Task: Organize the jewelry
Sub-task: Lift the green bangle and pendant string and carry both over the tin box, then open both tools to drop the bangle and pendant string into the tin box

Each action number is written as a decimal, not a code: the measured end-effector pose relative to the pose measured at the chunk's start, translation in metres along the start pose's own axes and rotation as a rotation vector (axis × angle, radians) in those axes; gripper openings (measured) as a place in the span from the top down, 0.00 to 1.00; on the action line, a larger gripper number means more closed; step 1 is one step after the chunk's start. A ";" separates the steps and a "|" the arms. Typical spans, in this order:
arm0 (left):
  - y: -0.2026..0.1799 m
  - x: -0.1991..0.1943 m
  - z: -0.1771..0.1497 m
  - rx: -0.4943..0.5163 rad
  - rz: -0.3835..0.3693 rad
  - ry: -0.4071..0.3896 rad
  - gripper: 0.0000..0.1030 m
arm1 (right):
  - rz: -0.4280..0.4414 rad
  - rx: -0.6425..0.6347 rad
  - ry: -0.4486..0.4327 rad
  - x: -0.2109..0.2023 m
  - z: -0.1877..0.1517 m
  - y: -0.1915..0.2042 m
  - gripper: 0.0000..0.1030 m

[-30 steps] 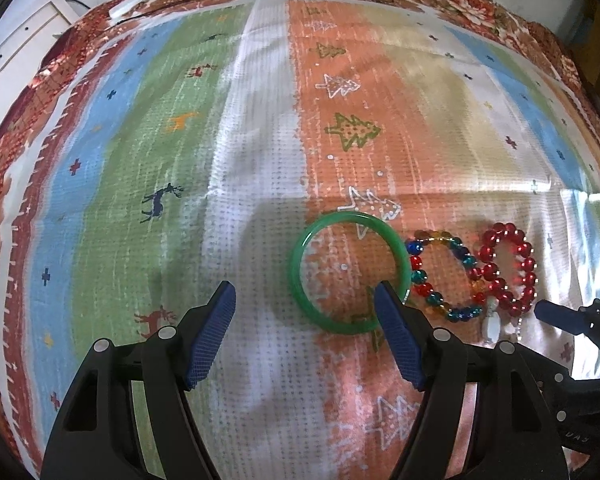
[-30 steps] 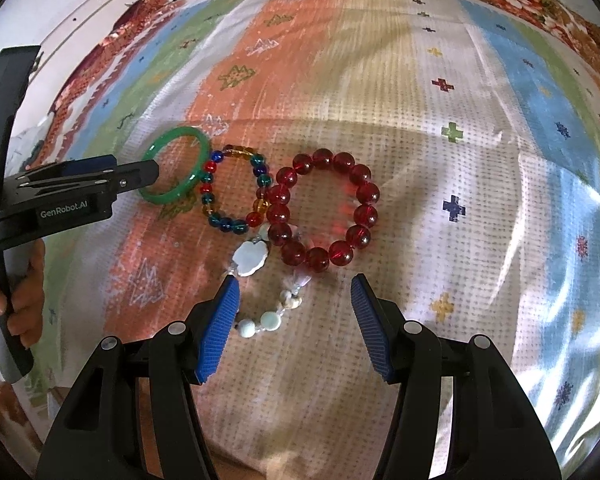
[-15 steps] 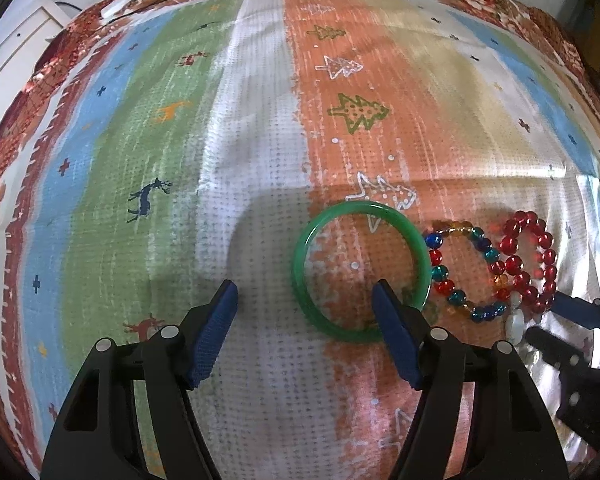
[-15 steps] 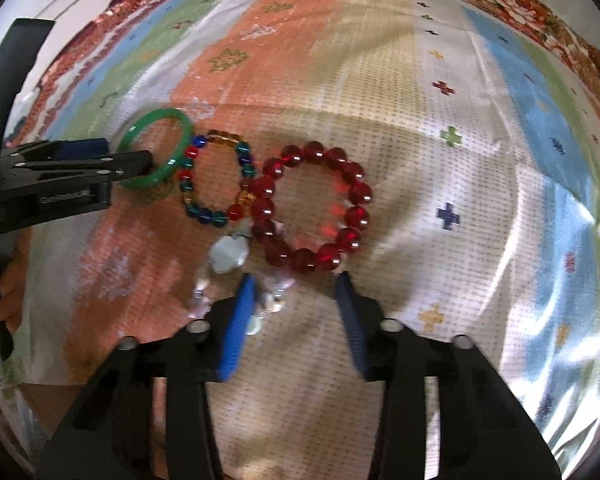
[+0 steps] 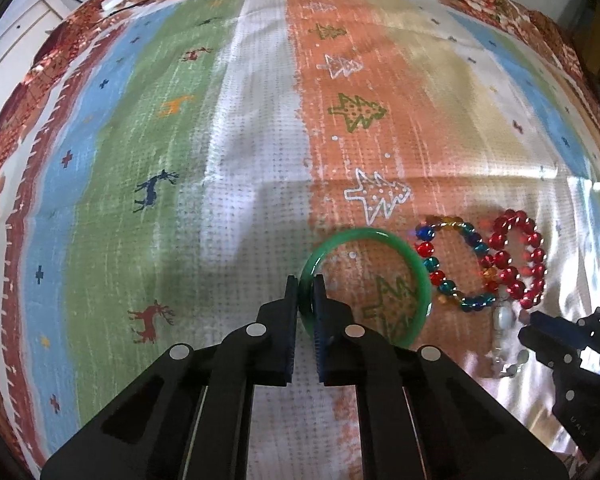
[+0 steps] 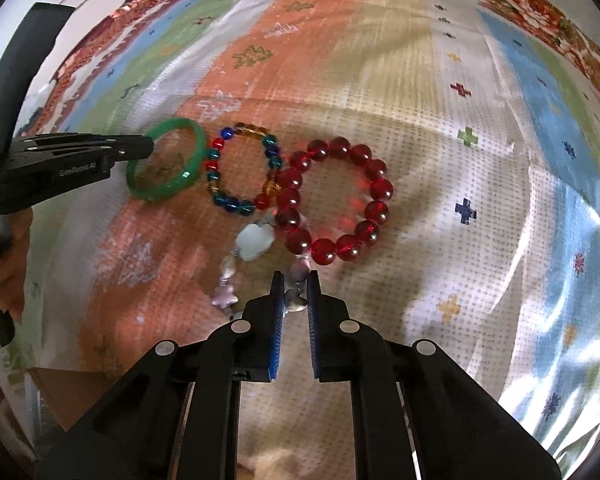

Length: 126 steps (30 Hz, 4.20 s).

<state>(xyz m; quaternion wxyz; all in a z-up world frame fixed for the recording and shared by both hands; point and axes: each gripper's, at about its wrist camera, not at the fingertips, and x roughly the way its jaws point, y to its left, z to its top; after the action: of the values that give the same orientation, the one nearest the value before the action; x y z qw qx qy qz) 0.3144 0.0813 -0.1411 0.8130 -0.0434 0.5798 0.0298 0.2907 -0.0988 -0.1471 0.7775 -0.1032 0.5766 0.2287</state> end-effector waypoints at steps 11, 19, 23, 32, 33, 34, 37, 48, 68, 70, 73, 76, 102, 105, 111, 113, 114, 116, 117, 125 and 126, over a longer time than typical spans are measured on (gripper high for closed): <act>-0.010 -0.038 -0.007 -0.008 -0.049 -0.064 0.92 | 0.033 0.004 -0.086 -0.039 -0.002 0.009 0.88; -0.022 -0.057 -0.016 0.013 -0.075 -0.089 0.91 | 0.038 0.001 -0.117 -0.051 -0.002 0.015 0.88; -0.023 -0.064 -0.020 0.005 -0.082 -0.101 0.91 | 0.040 0.004 -0.141 -0.061 -0.006 0.018 0.88; -0.019 -0.086 -0.030 -0.037 -0.107 -0.138 0.91 | 0.048 -0.007 -0.202 -0.085 -0.014 0.024 0.88; -0.018 -0.089 -0.032 -0.041 -0.112 -0.143 0.91 | 0.049 -0.009 -0.209 -0.088 -0.015 0.025 0.88; -0.018 -0.091 -0.034 -0.043 -0.115 -0.147 0.91 | 0.050 -0.010 -0.216 -0.091 -0.016 0.026 0.88; -0.018 -0.100 -0.039 -0.042 -0.131 -0.162 0.91 | 0.051 -0.012 -0.233 -0.098 -0.018 0.028 0.88; -0.022 -0.137 -0.063 -0.027 -0.177 -0.232 0.91 | 0.058 -0.013 -0.297 -0.122 -0.030 0.032 0.88; -0.028 -0.168 -0.107 0.014 -0.209 -0.290 0.91 | 0.058 -0.086 -0.363 -0.155 -0.060 0.054 0.88; -0.027 -0.170 -0.109 0.014 -0.213 -0.296 0.91 | 0.047 -0.088 -0.372 -0.158 -0.062 0.057 0.88; -0.027 -0.175 -0.115 0.013 -0.221 -0.308 0.91 | 0.058 -0.088 -0.381 -0.162 -0.067 0.059 0.88; -0.028 -0.179 -0.121 0.013 -0.231 -0.318 0.91 | 0.070 -0.095 -0.378 -0.162 -0.071 0.062 0.88; -0.037 -0.195 -0.164 0.046 -0.278 -0.343 0.91 | 0.109 -0.111 -0.356 -0.164 -0.102 0.071 0.88; -0.040 -0.195 -0.170 0.058 -0.280 -0.337 0.90 | 0.118 -0.113 -0.346 -0.163 -0.106 0.072 0.88; -0.051 -0.193 -0.176 0.082 -0.278 -0.324 0.90 | 0.132 -0.121 -0.339 -0.163 -0.111 0.075 0.88; -0.052 -0.192 -0.177 0.089 -0.282 -0.319 0.90 | 0.141 -0.123 -0.327 -0.162 -0.111 0.075 0.88; -0.054 -0.192 -0.177 0.097 -0.283 -0.314 0.90 | 0.146 -0.128 -0.317 -0.160 -0.112 0.075 0.88; -0.057 -0.189 -0.177 0.115 -0.282 -0.298 0.89 | 0.158 -0.137 -0.294 -0.156 -0.113 0.076 0.88; -0.057 -0.187 -0.177 0.108 -0.269 -0.296 0.85 | 0.160 -0.135 -0.289 -0.154 -0.113 0.076 0.88; -0.038 -0.187 -0.170 0.040 -0.187 -0.323 0.54 | 0.112 -0.111 -0.277 -0.150 -0.112 0.069 0.65; -0.037 -0.187 -0.169 0.033 -0.179 -0.324 0.52 | 0.100 -0.108 -0.279 -0.150 -0.112 0.067 0.61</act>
<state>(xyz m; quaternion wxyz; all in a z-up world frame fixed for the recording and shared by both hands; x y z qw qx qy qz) 0.0984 0.0276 -0.0181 0.8957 -0.0763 0.4356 -0.0456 0.1294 -0.1226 -0.0339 0.8310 -0.0832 0.4542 0.3101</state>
